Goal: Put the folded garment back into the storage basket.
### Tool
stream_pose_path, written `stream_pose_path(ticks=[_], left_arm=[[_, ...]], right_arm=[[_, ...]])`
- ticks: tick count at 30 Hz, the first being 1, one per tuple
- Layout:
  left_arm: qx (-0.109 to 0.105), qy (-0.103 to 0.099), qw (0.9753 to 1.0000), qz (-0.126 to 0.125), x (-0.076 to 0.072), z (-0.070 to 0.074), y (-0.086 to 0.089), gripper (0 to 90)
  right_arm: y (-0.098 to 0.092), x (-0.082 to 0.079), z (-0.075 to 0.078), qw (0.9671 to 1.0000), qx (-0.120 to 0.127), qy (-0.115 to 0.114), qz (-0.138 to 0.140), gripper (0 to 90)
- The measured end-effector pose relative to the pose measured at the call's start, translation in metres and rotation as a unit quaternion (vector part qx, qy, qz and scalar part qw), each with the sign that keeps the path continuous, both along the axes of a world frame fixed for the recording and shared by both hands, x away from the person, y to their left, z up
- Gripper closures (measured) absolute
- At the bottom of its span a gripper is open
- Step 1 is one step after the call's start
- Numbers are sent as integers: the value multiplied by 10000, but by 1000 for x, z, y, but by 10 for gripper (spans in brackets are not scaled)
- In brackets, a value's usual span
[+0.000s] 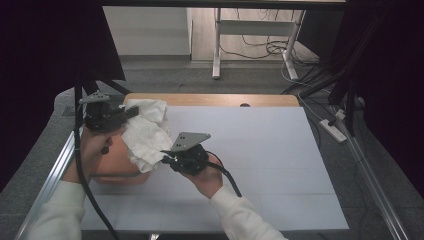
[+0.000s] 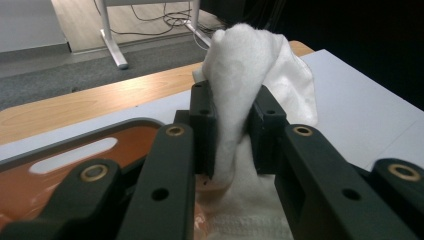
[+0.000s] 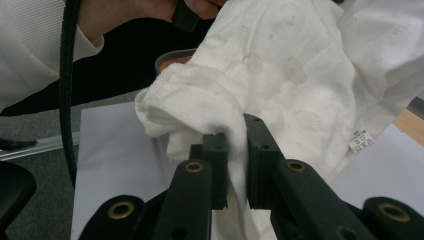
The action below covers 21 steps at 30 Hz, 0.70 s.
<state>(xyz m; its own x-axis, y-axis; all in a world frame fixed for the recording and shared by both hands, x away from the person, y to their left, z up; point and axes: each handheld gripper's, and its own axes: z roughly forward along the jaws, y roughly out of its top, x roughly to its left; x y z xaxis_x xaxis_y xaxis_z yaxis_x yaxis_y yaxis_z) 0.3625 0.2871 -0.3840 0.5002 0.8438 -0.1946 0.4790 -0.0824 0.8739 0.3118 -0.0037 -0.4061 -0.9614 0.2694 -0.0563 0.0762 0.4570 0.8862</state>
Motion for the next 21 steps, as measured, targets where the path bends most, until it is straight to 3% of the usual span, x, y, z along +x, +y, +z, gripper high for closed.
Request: stream_pose_path(ticks=[12, 21], left_arm=[[13, 87, 9997, 230, -3, -7, 26, 754], [91, 99, 9995, 291, -2, -5, 35, 754]], right_arm=[[31, 5, -6, 9998, 11, 85, 167, 816], [49, 8, -10, 9996, -21, 136, 248, 816]])
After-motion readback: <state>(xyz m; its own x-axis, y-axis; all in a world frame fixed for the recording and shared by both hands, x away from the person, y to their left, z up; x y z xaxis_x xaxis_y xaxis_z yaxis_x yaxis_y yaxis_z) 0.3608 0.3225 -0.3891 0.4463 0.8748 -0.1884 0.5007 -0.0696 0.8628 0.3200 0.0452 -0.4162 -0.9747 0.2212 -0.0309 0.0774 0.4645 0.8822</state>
